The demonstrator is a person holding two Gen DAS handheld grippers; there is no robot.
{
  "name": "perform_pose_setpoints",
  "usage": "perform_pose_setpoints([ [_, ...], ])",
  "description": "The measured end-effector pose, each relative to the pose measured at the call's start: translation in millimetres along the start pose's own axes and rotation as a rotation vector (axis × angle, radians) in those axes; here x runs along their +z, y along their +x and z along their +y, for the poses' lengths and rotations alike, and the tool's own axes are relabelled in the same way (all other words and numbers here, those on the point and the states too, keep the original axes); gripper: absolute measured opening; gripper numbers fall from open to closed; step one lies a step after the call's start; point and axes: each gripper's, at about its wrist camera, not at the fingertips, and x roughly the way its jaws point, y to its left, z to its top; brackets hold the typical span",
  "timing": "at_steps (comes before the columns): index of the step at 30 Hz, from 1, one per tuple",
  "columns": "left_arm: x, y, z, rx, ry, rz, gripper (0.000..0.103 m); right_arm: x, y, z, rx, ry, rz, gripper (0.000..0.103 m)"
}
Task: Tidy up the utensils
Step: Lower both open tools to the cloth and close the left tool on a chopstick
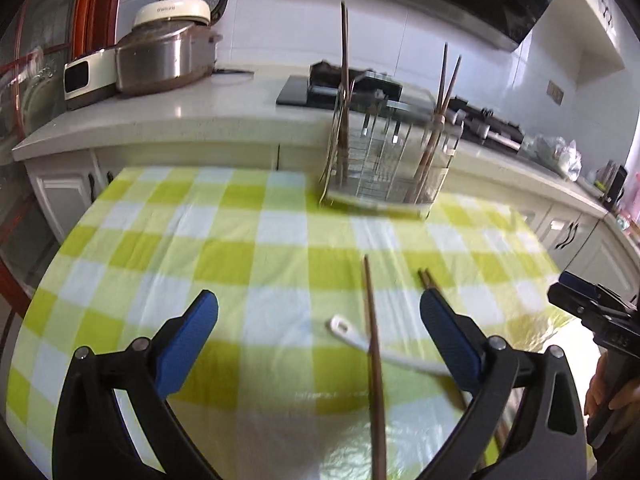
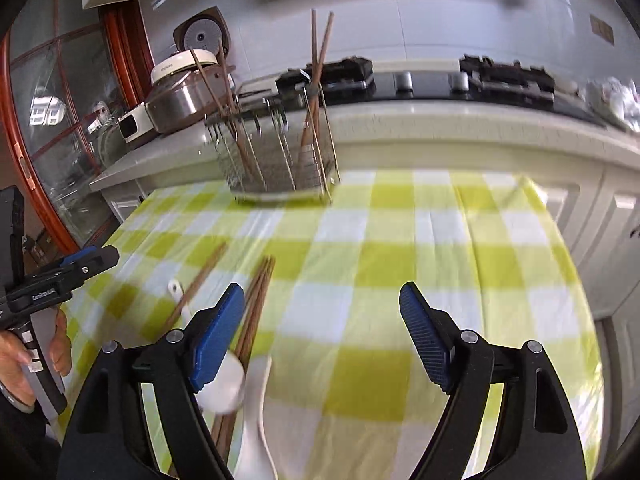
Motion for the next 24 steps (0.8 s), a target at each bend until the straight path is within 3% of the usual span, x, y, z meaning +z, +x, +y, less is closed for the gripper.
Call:
perform_pose_setpoints([
  [6,-16.5,15.8,-18.3,0.041,0.071,0.045,0.096,-21.9,6.1,-4.8,-0.003,0.037,0.026,0.076],
  [11,-21.3,32.0,-32.1,0.034,0.101,0.088,0.081,-25.7,11.2,-4.4,-0.001,0.029,0.040,0.076],
  [18,-18.1,52.7,-45.2,0.017,0.127,0.143,0.050,-24.6,17.3,-1.9,0.017,0.004,0.049,0.076],
  [24,-10.5,67.1,-59.4,0.016,0.186,0.158,0.035,-22.5,22.3,-6.0,0.024,0.011,0.060,0.076],
])
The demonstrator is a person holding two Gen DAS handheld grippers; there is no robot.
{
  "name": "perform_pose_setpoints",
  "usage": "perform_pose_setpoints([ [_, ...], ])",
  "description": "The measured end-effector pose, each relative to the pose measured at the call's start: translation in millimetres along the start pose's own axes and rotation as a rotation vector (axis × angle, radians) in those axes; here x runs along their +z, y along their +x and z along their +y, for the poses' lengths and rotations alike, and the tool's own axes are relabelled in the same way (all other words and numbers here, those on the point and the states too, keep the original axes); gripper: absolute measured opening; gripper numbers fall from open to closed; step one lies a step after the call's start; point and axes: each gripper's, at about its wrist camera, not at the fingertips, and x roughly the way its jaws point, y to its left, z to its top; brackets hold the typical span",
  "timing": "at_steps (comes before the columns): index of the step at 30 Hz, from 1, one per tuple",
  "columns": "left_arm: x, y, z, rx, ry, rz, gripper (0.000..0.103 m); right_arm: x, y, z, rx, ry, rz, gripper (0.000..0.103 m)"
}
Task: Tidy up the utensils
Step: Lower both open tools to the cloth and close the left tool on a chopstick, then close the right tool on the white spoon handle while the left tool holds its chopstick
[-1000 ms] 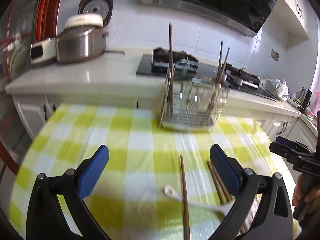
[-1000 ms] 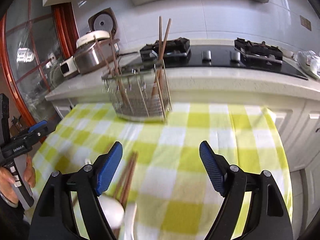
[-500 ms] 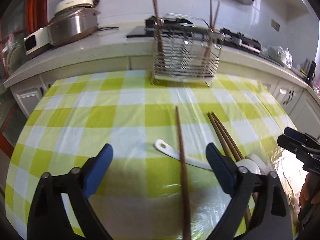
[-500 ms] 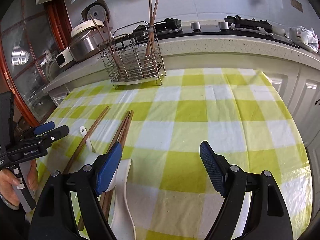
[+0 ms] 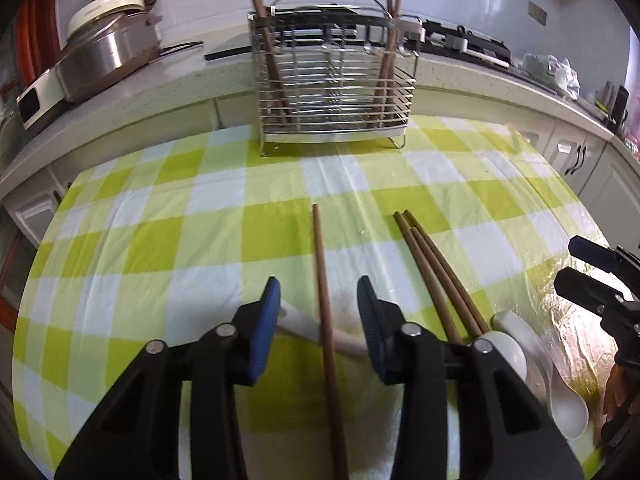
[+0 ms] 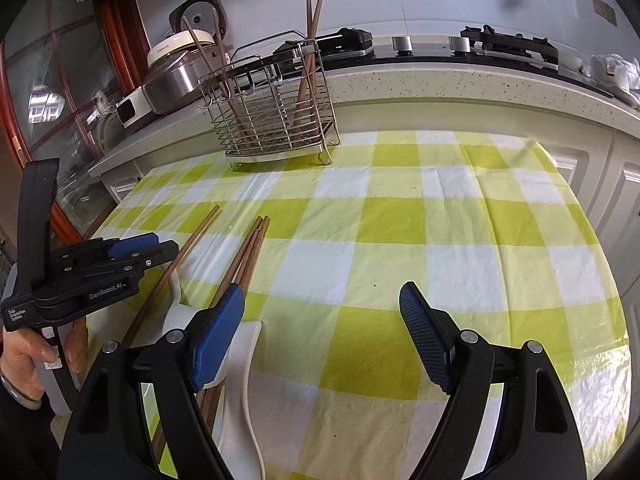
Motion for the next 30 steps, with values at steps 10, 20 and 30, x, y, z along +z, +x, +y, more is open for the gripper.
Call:
perform_pose_setpoints([
  [10,-3.3,22.3,-13.2,-0.034,0.046,0.058,0.019,1.4,0.1,-8.8,0.013,0.017,-0.001,0.076],
  [20,-19.3,8.8,-8.1,-0.059,0.073,0.028,0.006,2.2,11.4,6.7,0.014,-0.045,0.051,0.076],
  [30,-21.7,-27.4,20.5,-0.082,-0.002,-0.050,0.006,1.1,27.6,27.5,-0.042,-0.121,0.102,0.073],
])
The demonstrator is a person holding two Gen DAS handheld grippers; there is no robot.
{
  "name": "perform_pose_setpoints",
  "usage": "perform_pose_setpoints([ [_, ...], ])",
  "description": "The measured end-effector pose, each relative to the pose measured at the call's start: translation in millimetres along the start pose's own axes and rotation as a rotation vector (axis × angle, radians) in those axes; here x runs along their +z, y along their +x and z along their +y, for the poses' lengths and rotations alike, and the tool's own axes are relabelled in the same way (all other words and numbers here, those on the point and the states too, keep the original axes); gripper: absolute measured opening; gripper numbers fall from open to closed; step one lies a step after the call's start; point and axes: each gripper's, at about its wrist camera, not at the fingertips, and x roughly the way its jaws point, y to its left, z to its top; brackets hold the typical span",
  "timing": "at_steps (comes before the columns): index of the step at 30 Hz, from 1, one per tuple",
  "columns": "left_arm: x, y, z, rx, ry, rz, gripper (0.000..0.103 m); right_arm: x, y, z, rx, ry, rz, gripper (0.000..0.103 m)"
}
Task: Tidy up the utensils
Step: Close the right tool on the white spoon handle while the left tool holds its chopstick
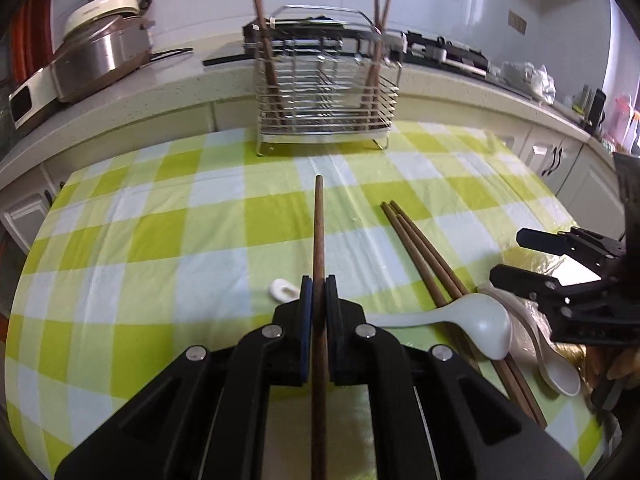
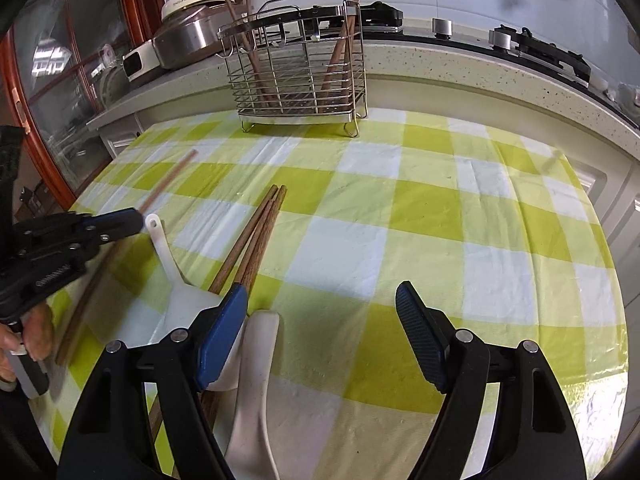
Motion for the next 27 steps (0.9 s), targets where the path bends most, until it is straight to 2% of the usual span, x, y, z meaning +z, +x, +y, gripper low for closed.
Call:
perform_pose_setpoints([
  [3,-5.7,-10.2,11.6,0.000,-0.026,-0.011,0.006,6.6,1.8,-4.3,-0.004,0.011,0.002,0.071],
  [8,-19.3,-23.8,23.9,0.013,-0.056,-0.023,0.006,17.0,18.4,-2.6,-0.018,-0.021,0.062,0.056],
  [18,-31.9,-29.0,36.1,0.002,-0.083,-0.019,0.006,12.3,21.0,25.4,0.000,-0.104,0.107,0.055],
  [27,-33.9,-29.1,37.5,-0.017,-0.089,-0.022,0.006,3.9,5.3,59.1,0.124,-0.166,0.161,0.055],
])
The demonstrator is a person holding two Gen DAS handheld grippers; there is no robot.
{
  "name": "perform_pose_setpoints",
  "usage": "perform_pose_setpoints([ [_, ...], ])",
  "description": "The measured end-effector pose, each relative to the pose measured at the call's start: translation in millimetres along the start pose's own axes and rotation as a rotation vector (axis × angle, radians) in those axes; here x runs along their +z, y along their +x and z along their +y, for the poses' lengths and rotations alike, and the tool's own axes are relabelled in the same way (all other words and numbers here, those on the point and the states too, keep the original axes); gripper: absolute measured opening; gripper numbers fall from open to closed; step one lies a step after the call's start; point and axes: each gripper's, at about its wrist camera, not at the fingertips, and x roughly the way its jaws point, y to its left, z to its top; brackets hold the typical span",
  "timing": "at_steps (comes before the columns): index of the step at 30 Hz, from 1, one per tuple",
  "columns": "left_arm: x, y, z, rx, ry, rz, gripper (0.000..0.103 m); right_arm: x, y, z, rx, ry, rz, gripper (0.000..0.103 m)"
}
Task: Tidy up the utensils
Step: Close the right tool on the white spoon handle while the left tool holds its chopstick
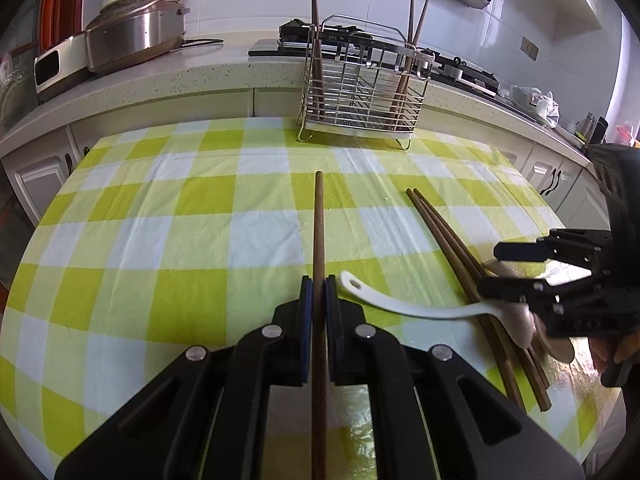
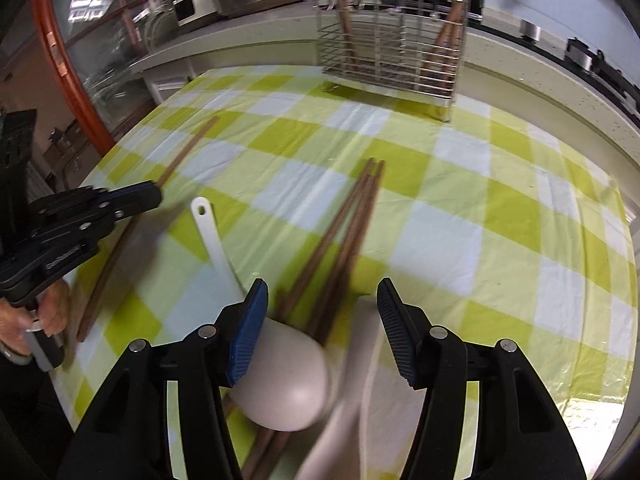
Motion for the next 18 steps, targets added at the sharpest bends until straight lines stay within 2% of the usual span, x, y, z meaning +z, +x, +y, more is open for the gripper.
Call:
perform_pose_setpoints([
  [7,-4.4,-0.5,1.3,0.003,-0.007,0.005,0.006,-5.1,-6.0,27.3,0.049,-0.066,-0.012,0.053],
  [18,-4.8,-21.8,2.8,0.028,-0.009,-0.043,0.006,13.1,7.2,47.5,0.048,-0.150,0.005,0.047],
])
